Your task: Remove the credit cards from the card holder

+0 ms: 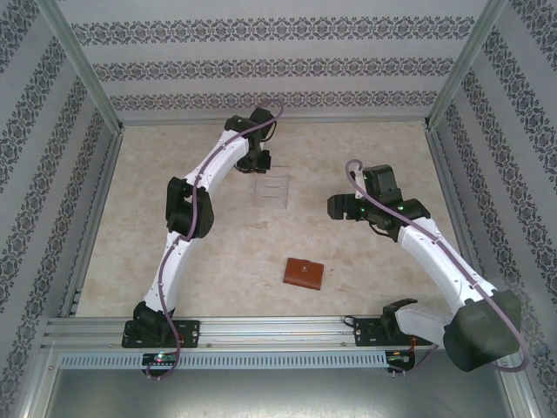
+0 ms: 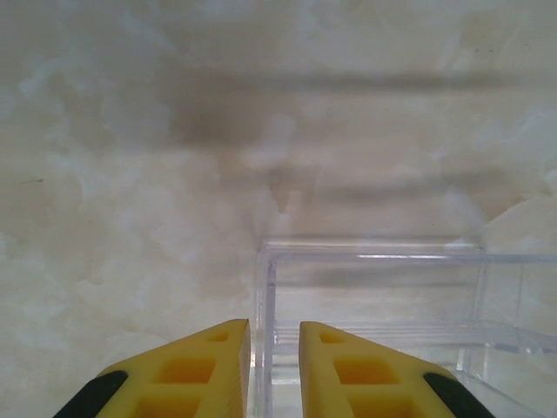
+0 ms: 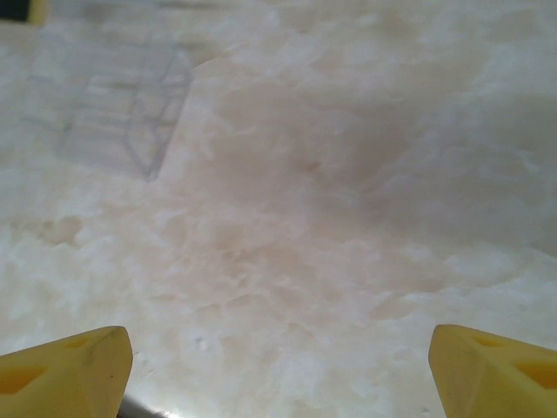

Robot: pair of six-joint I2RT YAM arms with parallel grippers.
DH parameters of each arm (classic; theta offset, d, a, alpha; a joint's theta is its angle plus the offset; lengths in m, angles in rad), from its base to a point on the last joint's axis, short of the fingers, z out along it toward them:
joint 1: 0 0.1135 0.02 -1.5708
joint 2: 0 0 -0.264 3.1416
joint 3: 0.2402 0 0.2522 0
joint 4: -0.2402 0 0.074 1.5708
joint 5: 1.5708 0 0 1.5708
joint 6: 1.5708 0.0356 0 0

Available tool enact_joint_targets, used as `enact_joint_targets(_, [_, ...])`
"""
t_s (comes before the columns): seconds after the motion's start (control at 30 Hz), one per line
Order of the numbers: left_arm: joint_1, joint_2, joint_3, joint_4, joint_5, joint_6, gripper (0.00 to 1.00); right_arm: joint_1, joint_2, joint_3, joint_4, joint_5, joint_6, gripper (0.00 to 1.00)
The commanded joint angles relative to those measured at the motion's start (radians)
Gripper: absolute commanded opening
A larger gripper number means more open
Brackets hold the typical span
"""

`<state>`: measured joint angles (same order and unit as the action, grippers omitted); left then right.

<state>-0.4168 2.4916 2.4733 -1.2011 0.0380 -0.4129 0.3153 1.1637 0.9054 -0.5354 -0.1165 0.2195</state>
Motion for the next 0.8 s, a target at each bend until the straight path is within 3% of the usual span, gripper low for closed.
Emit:
enact_joint_targets(0.0, [0.012,-0.112,-0.013,-0.042,0.008,0.002,0.23,0.067,0.030,0.041,-0.080,-0.099,-0.124,0.88])
enact_joint_targets(0.3, [0.019,-0.360,-0.341,0.099,0.024,0.037,0.30,0.311,0.083,0.042,-0.147,-0.086,-0.438,0.93])
enact_joint_targets(0.47, [0.050,-0.509,-0.573,0.184,0.047,0.066,0.32,0.383,0.146,0.049,-0.182,-0.020,-0.554,0.96])
enact_joint_targets(0.77, [0.187,-0.746,-0.918,0.265,0.087,0.124,0.36,0.487,0.358,0.100,-0.270,-0.061,-0.655,0.98])
